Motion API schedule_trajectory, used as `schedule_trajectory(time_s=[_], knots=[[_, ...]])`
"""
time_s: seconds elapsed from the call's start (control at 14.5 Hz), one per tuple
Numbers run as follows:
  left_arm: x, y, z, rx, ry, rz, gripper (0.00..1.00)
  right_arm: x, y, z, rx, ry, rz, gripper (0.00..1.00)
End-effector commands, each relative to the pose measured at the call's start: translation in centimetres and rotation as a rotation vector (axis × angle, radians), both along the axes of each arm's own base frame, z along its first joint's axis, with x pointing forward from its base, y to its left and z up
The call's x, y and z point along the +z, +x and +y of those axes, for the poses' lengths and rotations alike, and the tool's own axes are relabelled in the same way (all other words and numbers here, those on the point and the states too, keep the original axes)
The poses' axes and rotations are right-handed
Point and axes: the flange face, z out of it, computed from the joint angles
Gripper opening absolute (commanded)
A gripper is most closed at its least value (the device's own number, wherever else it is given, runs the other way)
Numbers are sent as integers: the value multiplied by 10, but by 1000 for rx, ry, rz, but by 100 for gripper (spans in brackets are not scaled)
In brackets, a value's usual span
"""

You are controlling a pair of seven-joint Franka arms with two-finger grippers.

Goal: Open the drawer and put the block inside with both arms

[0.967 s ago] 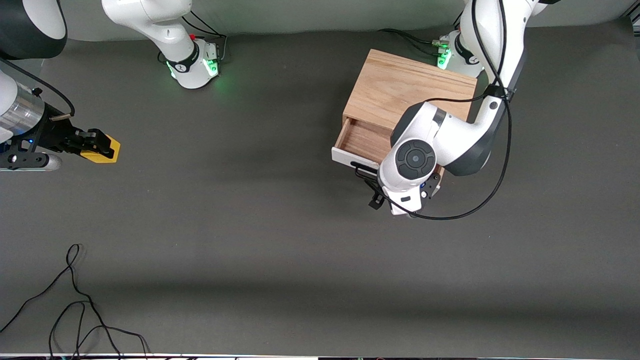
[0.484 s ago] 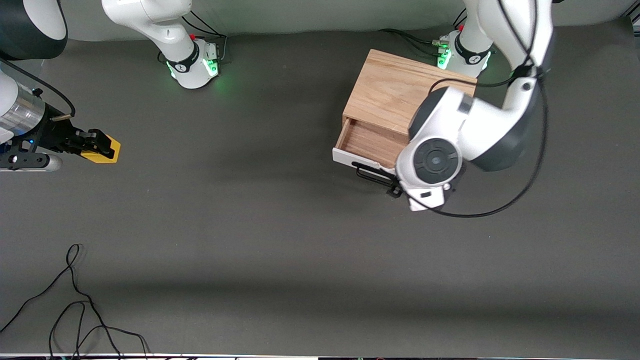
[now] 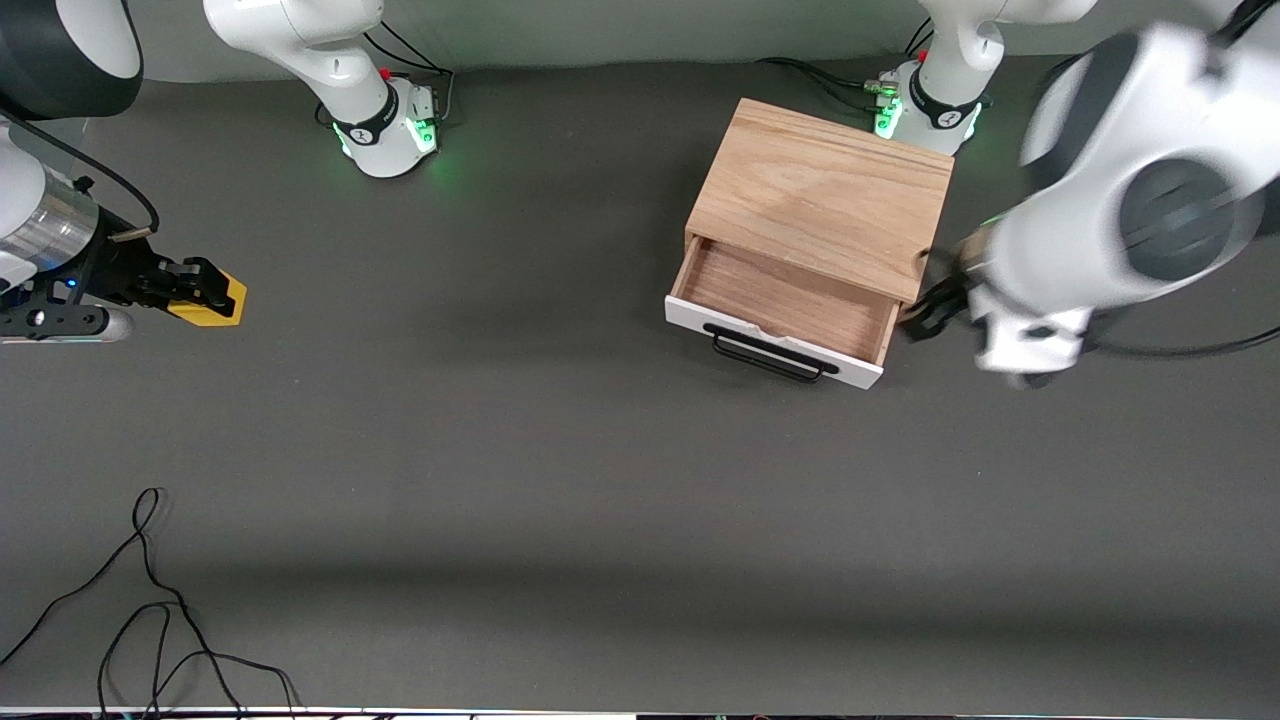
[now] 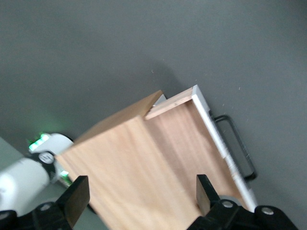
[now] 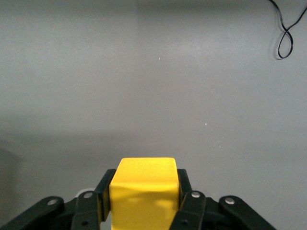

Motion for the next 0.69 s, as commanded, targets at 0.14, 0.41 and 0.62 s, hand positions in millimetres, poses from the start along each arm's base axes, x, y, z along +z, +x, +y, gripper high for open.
schedule_trajectory(time_s=[0.14,0.41,0.62], knots=[[24,-44,22,-319,-83,-64,99,2,1,31,18,17,-23,31],[21,-39,43,-418,-116,-128,99,-1,-1,78,-10,15,-28,31],[11,-59,48,-578,-91,-191,99,-3,-5,109,-23,17,-37,31]])
